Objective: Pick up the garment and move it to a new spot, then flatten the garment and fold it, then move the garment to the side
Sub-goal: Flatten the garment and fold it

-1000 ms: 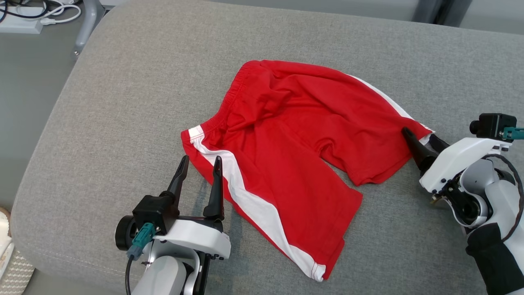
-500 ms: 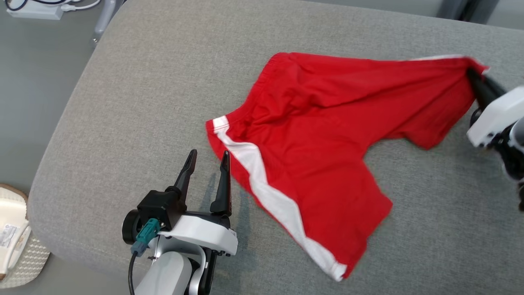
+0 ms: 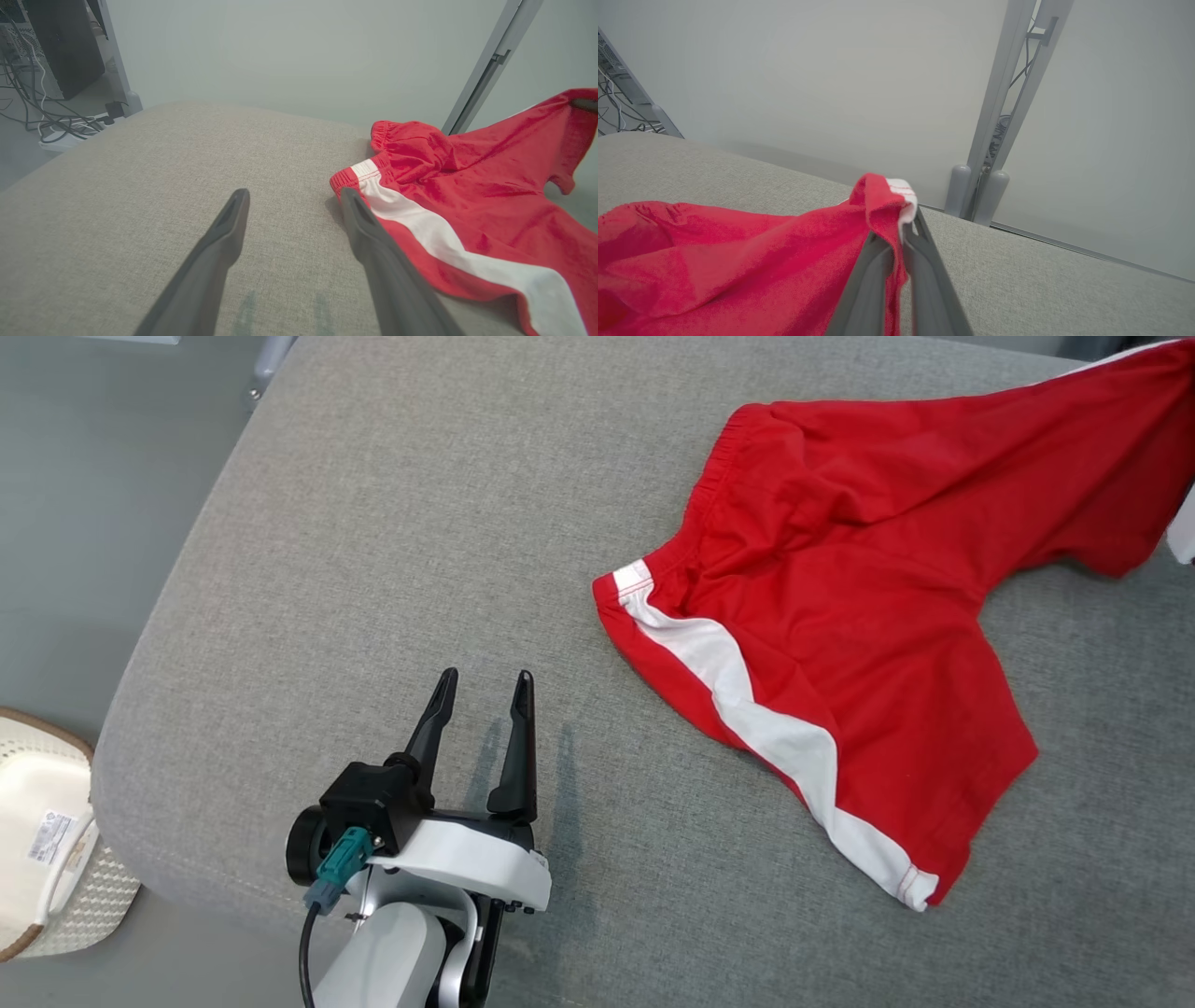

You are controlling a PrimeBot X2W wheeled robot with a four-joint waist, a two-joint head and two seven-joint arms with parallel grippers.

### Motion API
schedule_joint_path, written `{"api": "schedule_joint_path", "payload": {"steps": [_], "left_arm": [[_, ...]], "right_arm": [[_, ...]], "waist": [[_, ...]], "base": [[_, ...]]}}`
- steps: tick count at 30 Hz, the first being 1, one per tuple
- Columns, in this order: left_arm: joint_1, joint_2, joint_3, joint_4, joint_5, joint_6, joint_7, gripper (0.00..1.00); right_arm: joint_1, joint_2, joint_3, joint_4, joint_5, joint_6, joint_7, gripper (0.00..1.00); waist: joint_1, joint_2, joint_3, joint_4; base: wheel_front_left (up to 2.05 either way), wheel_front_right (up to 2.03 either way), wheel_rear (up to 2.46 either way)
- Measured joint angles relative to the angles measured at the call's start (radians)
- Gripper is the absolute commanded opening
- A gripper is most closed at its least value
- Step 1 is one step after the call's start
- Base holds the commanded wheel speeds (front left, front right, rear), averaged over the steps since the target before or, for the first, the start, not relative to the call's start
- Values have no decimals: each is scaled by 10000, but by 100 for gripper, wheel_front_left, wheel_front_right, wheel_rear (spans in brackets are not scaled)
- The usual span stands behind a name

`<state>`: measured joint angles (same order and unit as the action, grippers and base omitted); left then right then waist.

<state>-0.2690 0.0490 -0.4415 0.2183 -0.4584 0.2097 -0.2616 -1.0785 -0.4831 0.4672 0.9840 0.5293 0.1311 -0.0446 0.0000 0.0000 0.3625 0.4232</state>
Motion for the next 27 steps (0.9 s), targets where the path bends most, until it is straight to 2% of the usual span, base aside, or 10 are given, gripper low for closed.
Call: {"api": "schedule_joint_path", "payload": {"steps": [8, 14, 19, 21, 24, 27], "left_arm": [[-9, -8, 268, 128, 259, -19, 0, 100], [-5, -6, 836, 525, 621, -163, -2, 100], [-15, 27, 1356, 1480, 890, -211, -4, 100], [-56, 109, 1542, 1885, 913, -205, 0, 100], [-292, 320, 1824, 2412, 917, -190, -2, 100], [-533, 483, 2006, 2809, 888, -180, -2, 100]], "right_arm": [[515, 805, 508, 702, 117, 0, -1072, 100], [1942, 1684, 658, 182, 640, 0, -1942, 100], [3508, 2311, 407, -909, 899, -2, -2130, 100], [4175, 2633, 13, -1624, 886, -2, -2150, 100], [5189, 3116, -732, -2801, 587, -2, -2173, 100], [6249, 3641, -1058, -3722, -123, -2, -2173, 100]], "waist": [[0, 0, -321, -552], [0, 0, -796, -1392], [0, 0, -1222, -2273], [0, 0, -1366, -2652], [0, 0, -1538, -3211], [0, 0, -1653, -3716]], "base": [[0, 0, 0], [0, 0, 0], [0, 0, 0], [0, 0, 0], [0, 0, 0], [0, 0, 0]]}}
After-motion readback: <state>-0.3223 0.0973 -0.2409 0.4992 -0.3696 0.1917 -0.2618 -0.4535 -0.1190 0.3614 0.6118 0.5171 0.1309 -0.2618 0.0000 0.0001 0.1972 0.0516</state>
